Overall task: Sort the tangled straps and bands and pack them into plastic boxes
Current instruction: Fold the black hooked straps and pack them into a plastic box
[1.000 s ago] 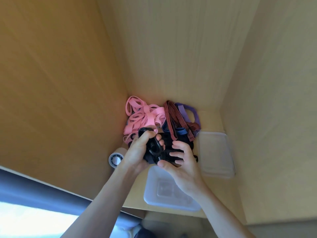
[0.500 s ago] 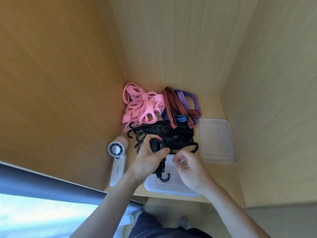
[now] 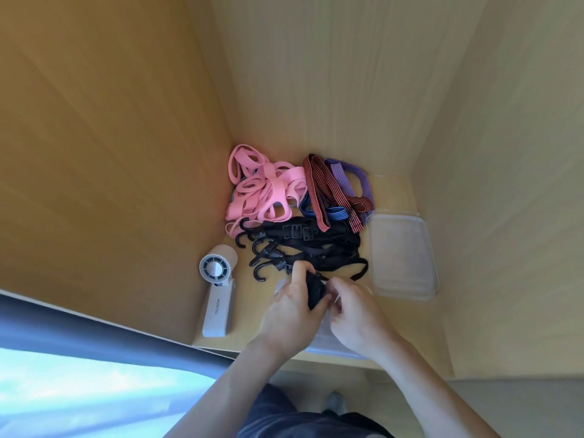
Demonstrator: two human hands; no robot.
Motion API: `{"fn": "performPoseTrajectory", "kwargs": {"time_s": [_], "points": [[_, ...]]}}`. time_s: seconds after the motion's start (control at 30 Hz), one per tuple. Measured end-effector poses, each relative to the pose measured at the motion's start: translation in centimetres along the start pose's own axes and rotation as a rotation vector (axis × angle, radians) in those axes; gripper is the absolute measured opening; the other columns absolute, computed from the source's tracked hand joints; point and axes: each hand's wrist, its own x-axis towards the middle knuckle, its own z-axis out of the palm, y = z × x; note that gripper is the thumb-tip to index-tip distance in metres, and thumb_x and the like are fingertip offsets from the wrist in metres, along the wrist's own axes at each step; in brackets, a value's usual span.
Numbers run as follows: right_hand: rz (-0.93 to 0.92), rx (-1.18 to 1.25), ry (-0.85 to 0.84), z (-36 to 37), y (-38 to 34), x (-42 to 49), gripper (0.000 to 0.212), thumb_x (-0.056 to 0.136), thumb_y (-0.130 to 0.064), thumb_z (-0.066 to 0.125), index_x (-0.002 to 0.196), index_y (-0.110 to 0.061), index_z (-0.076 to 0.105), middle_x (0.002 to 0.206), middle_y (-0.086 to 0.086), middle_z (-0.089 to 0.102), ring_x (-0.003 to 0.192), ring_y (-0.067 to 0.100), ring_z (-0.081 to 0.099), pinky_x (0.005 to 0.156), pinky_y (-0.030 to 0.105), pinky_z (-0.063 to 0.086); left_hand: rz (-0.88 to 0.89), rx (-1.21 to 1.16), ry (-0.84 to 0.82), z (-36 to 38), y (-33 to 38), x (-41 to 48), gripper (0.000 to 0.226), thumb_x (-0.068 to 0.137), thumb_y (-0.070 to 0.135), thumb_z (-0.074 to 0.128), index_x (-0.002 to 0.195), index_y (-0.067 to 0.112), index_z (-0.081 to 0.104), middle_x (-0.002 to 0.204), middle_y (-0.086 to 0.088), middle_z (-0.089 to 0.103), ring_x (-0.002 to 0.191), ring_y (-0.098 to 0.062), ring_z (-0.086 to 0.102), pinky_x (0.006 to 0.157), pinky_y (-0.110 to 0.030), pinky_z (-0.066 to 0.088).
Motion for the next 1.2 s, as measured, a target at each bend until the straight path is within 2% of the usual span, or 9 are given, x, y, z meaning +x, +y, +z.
{"fn": "performPoseTrajectory", "kwargs": {"time_s": [0.17, 0.3, 0.43, 0.57, 0.7, 0.8, 0.87, 1.07, 1.2], "points": [[0.009, -0.041, 0.005, 0.2, 0.5, -0.1, 0.027, 0.086, -0.002, 0.049, 0.095, -0.025, 0.058, 0.086, -0.014, 0.060, 0.080, 0.008, 0.057, 0.063, 0.021, 0.046, 0.120, 0.209, 0.063, 1.0, -0.5, -0.4, 0.034, 0.094, 0.042, 0.058, 0.115, 0.027, 0.036, 0.105, 0.004, 0.051, 0.087, -0.023, 0.059, 0.069, -0.028, 0.039], [0.001, 0.070, 0.061, 0.4, 0.5, -0.3, 0.030, 0.091, -0.003, 0.049, 0.112, -0.024, 0.056, 0.093, -0.011, 0.065, 0.089, 0.010, 0.062, 0.076, 0.033, 0.054, 0.079, 0.188, 0.061, 1.1, -0.4, -0.6, 0.034, 0.094, 0.046, 0.055, 0.115, 0.029, 0.035, 0.107, 0.007, 0.048, 0.085, -0.021, 0.059, 0.067, -0.028, 0.042], [-0.043, 0.235, 0.072, 0.1, 0.4, -0.6, 0.021, 0.095, -0.011, 0.052, 0.108, -0.027, 0.060, 0.100, -0.012, 0.065, 0.092, 0.007, 0.064, 0.078, 0.032, 0.056, 0.056, 0.171, 0.035, 1.2, -0.3, -0.5, 0.032, 0.090, 0.043, 0.053, 0.111, 0.029, 0.032, 0.103, 0.011, 0.038, 0.074, -0.015, 0.049, 0.063, -0.030, 0.042], [-0.111, 0.212, 0.101, 0.2, 0.8, -0.4, 0.015, 0.095, -0.016, 0.061, 0.108, -0.023, 0.066, 0.108, -0.015, 0.058, 0.099, 0.005, 0.061, 0.083, 0.022, 0.053, 0.068, 0.147, 0.028, 1.3, -0.6, -0.7, 0.034, 0.090, 0.039, 0.056, 0.112, 0.029, 0.031, 0.106, 0.010, 0.039, 0.083, -0.013, 0.050, 0.066, -0.024, 0.038], [-0.104, 0.202, 0.147, 0.4, 1.1, 0.0, 0.012, 0.093, -0.012, 0.067, 0.104, -0.016, 0.072, 0.102, -0.013, 0.055, 0.092, 0.007, 0.061, 0.080, 0.019, 0.051, 0.097, 0.237, 0.030, 1.4, -0.8, -0.6, 0.036, 0.091, 0.039, 0.056, 0.116, 0.024, 0.035, 0.110, 0.003, 0.047, 0.102, -0.021, 0.047, 0.080, -0.033, 0.048], [-0.054, 0.232, 0.160, 0.5, 1.3, 0.3, 0.014, 0.093, -0.011, 0.067, 0.103, -0.019, 0.073, 0.100, -0.011, 0.061, 0.087, 0.006, 0.065, 0.078, 0.024, 0.056, 0.117, 0.471, 0.056, 1.2, -0.7, -0.5, 0.042, 0.089, 0.045, 0.053, 0.117, 0.014, 0.048, 0.105, -0.002, 0.054, 0.095, -0.025, 0.049, 0.079, -0.035, 0.046], [-0.030, 0.254, 0.185, 0.6, 1.3, 0.4, 0.016, 0.093, -0.012, 0.067, 0.099, -0.026, 0.069, 0.096, -0.013, 0.066, 0.087, 0.003, 0.066, 0.074, 0.020, 0.055, 0.118, 0.577, 0.070, 1.2, -0.6, -0.5, 0.052, 0.089, 0.048, 0.048, 0.122, 0.009, 0.054, 0.109, -0.004, 0.056, 0.093, -0.027, 0.050, 0.077, -0.036, 0.044], [-0.039, 0.211, 0.251, 1.0, 1.6, 0.8, 0.024, 0.092, -0.010, 0.068, 0.084, -0.031, 0.059, 0.082, -0.015, 0.066, 0.078, 0.006, 0.067, 0.065, 0.023, 0.056, 0.192, 0.578, 0.127, 0.8, -0.8, -0.8, 0.044, 0.086, 0.047, 0.050, 0.108, 0.010, 0.054, 0.092, -0.004, 0.058, 0.085, -0.027, 0.050, 0.071, -0.037, 0.044], [-0.088, 0.141, 0.309, 1.3, 1.8, 1.0, 0.022, 0.090, -0.007, 0.070, 0.084, -0.027, 0.062, 0.082, -0.014, 0.064, 0.079, 0.006, 0.064, 0.064, 0.016, 0.051, 0.220, 0.551, 0.060, 0.0, -1.4, -1.3, 0.050, 0.094, 0.048, 0.040, 0.128, 0.013, 0.051, 0.113, -0.002, 0.061, 0.102, -0.024, 0.050, 0.086, -0.038, 0.044]]}}
